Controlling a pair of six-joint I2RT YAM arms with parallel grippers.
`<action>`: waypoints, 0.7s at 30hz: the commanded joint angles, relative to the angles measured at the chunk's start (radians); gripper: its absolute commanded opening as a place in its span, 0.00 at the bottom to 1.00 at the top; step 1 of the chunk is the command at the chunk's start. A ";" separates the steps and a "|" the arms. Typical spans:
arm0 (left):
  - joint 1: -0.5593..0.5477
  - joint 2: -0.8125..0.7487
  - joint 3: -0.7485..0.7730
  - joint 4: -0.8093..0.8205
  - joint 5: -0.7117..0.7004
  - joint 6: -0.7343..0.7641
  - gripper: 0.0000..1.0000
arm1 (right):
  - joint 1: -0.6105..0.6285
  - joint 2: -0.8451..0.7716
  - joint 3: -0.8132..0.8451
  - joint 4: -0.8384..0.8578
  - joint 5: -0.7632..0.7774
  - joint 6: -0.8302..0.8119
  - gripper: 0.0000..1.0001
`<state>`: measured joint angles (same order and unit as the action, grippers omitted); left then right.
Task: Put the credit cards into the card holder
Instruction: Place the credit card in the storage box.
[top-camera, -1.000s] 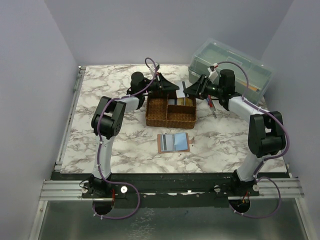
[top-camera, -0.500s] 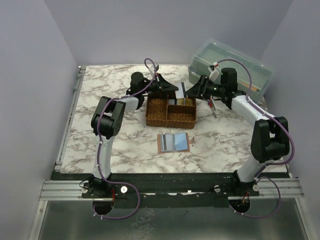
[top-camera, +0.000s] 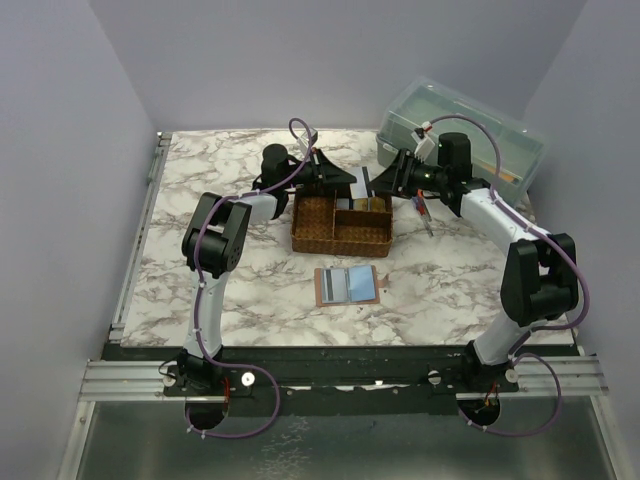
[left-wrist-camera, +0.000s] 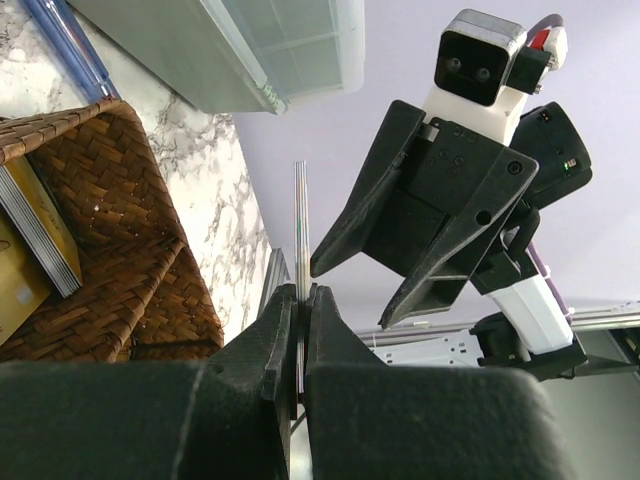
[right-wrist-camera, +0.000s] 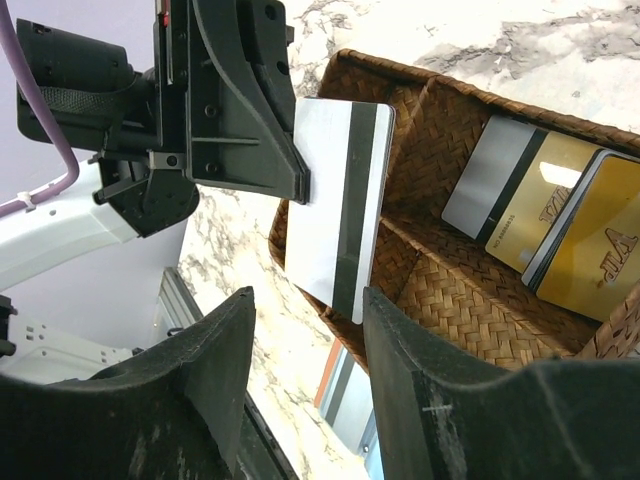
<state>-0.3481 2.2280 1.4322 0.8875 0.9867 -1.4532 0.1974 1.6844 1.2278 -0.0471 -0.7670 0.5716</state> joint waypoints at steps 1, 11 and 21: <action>0.000 -0.025 -0.001 0.011 -0.002 0.025 0.00 | 0.008 0.006 0.029 -0.006 0.009 -0.007 0.51; -0.002 -0.021 0.000 0.011 -0.004 0.025 0.00 | 0.018 0.017 0.030 0.000 -0.002 0.007 0.53; -0.005 -0.019 0.005 0.011 -0.009 0.024 0.00 | 0.020 0.013 0.024 0.036 -0.041 0.041 0.50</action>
<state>-0.3481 2.2280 1.4322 0.8864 0.9867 -1.4502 0.2096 1.6905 1.2278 -0.0456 -0.7704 0.5865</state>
